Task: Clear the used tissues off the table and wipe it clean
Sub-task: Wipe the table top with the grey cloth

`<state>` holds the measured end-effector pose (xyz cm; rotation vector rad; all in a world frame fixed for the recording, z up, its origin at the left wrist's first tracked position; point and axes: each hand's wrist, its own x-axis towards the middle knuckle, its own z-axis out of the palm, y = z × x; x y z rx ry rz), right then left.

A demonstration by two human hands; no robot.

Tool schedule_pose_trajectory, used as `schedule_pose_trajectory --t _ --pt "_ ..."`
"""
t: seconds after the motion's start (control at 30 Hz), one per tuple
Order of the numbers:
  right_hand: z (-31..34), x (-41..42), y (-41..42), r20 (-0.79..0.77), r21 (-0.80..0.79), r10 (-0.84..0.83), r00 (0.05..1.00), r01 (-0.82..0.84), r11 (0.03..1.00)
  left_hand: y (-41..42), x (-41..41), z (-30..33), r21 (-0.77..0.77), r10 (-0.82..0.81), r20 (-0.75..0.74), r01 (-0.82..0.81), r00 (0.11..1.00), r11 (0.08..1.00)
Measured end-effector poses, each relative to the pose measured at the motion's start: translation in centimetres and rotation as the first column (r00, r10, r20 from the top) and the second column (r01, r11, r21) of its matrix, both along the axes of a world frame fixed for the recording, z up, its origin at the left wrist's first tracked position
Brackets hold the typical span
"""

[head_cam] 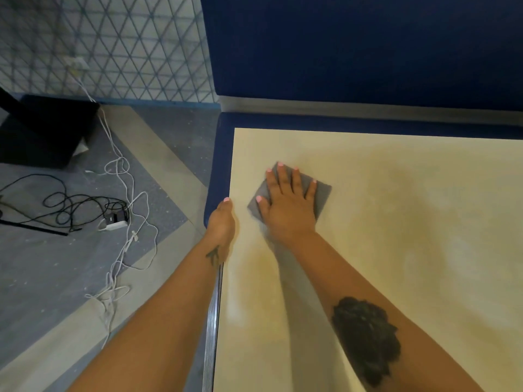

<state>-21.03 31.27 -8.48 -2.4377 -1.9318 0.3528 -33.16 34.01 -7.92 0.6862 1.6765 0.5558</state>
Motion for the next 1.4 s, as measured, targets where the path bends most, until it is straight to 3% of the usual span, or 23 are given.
schedule_pose_trajectory --t 0.13,0.27,0.4,0.57,0.67,0.77,0.87,0.97,1.07,1.3,1.4 --pt "0.0 -4.1 -0.7 0.002 0.027 0.124 0.992 -0.124 0.992 -0.6 -0.6 -0.3 0.004 -0.031 0.098 0.030 0.995 1.000" --pt "-0.1 -2.8 -4.4 -0.066 0.081 0.251 0.966 -0.246 0.966 -1.2 -0.8 -0.1 -0.082 -0.025 0.136 0.036 0.990 0.996" --pt "-0.2 -0.1 -5.0 -0.031 0.055 0.157 0.987 -0.156 0.986 -1.5 -0.8 0.1 -0.168 0.021 0.136 0.002 0.990 0.986" --pt "0.1 -3.3 -1.6 -0.007 -0.006 -0.025 1.000 0.025 1.000 -2.2 -1.2 -0.4 -0.065 0.005 0.183 0.007 0.983 0.998" --pt "0.3 -5.6 -3.4 -0.003 0.011 0.102 0.995 -0.102 0.995 -2.9 -1.6 -0.3 -0.035 -0.007 0.285 0.018 0.958 0.999" --pt "0.1 -4.7 -7.0 -0.061 0.070 0.195 0.979 -0.190 0.979 -3.5 -1.7 0.3 -0.042 -0.011 0.279 0.023 0.960 0.999" --pt "-0.2 -1.7 -8.6 -0.041 0.062 0.152 0.988 -0.149 0.987 -3.9 -1.9 0.3 -0.102 0.008 0.207 0.013 0.978 0.995" --pt "-0.2 -0.9 -7.3 0.005 0.026 0.040 0.999 -0.041 0.999 -4.7 -2.2 0.7 -0.037 -0.045 0.104 0.049 0.994 0.998" --pt "-0.1 -3.1 -5.6 -0.014 0.008 -0.061 0.998 0.061 0.998 -5.2 -2.2 0.7 -0.067 0.016 0.192 -0.003 0.981 0.998" --pt "-0.1 -6.3 -10.5 -0.078 0.107 0.175 0.981 -0.167 0.980 -6.7 -2.6 1.3 -0.096 -0.028 0.278 0.056 0.960 0.994" --pt "-0.4 -3.5 -12.4 -0.059 0.084 0.164 0.985 -0.159 0.984 -7.2 -2.8 1.5 -0.138 -0.022 0.268 0.061 0.963 0.989"
